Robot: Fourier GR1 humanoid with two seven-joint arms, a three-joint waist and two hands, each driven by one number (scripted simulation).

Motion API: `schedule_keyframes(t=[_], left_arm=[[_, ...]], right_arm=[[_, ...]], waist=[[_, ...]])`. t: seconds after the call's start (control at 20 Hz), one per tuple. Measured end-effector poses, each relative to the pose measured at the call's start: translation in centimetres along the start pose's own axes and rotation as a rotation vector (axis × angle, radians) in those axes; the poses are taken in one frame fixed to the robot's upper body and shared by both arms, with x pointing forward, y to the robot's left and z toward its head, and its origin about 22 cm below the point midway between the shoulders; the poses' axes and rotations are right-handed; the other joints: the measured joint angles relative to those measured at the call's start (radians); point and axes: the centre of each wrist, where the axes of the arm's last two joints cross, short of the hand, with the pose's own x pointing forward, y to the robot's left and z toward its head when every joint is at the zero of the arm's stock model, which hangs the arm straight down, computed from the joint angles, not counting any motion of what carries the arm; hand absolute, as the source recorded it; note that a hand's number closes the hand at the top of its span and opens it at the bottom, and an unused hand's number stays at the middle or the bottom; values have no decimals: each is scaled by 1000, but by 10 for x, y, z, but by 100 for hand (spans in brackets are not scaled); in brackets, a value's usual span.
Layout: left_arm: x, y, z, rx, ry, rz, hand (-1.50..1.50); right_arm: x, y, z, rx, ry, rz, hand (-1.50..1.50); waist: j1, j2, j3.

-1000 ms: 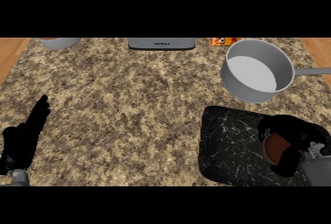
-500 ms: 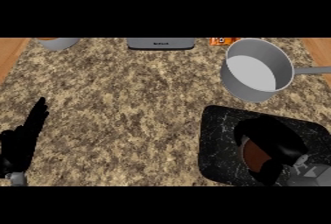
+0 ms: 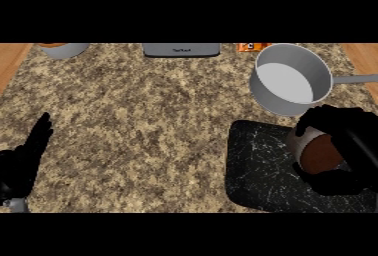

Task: Pick the cupcake from the tray and place it in the pot

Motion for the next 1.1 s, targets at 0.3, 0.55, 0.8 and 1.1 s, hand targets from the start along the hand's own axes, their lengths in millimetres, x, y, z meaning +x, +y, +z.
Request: schedule_keyframes(t=[0.3, 0.55, 0.8, 1.1], left_arm=[[4, -5, 0, -6, -14, -1, 0], [6, -14, -1, -15, -15, 1, 0], [4, -11, -5, -13, -20, -8, 0], [12, -6, -6, -21, -22, -8, 0]], right_arm=[[-13, -35, -6, -149, 51, -150, 150], [-39, -44, -22, -215, 78, -235, 150], [-66, -64, -49, -250, 97, -269, 150], [-106, -57, -85, -257, 114, -268, 150]], waist=[[11, 3, 0], [17, 5, 0], [22, 6, 0], [30, 9, 0]])
